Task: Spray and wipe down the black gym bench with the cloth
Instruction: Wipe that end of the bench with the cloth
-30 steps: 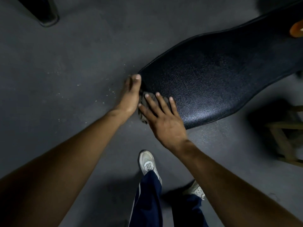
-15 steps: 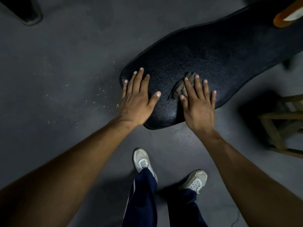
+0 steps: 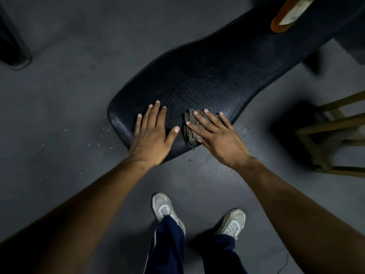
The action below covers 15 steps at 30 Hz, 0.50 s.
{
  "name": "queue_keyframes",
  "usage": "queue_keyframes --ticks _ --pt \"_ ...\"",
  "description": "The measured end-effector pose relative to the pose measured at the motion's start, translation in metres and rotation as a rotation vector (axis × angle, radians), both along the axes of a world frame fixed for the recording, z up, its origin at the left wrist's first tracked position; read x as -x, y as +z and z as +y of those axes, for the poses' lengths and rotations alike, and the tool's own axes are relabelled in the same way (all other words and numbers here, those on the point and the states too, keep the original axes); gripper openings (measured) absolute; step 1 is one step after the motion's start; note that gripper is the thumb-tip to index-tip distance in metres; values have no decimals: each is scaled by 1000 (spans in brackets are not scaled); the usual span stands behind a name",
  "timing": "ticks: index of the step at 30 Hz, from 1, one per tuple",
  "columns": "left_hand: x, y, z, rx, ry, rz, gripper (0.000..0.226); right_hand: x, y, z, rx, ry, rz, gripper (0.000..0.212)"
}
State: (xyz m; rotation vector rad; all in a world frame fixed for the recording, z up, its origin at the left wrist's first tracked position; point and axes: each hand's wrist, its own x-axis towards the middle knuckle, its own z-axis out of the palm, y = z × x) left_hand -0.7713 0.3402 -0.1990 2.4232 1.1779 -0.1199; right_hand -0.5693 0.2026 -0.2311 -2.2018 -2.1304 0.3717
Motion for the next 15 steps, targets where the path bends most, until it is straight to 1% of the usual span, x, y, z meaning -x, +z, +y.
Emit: queue_keyframes --ticks 4,7,11,15 --pt "-22 -1 -20 46 -32 77 77 -30 8 -8 65 -139 88 56" --pt "-38 -3 -33 84 -13 164 83 -47 15 -10 108 -166 121 54" --pt "-59 0 -46 13 -79 225 88 -78 21 -13 138 -202 163 54" --pt "-86 0 -56 101 -12 249 99 -123 23 -1 174 -238 154 53"
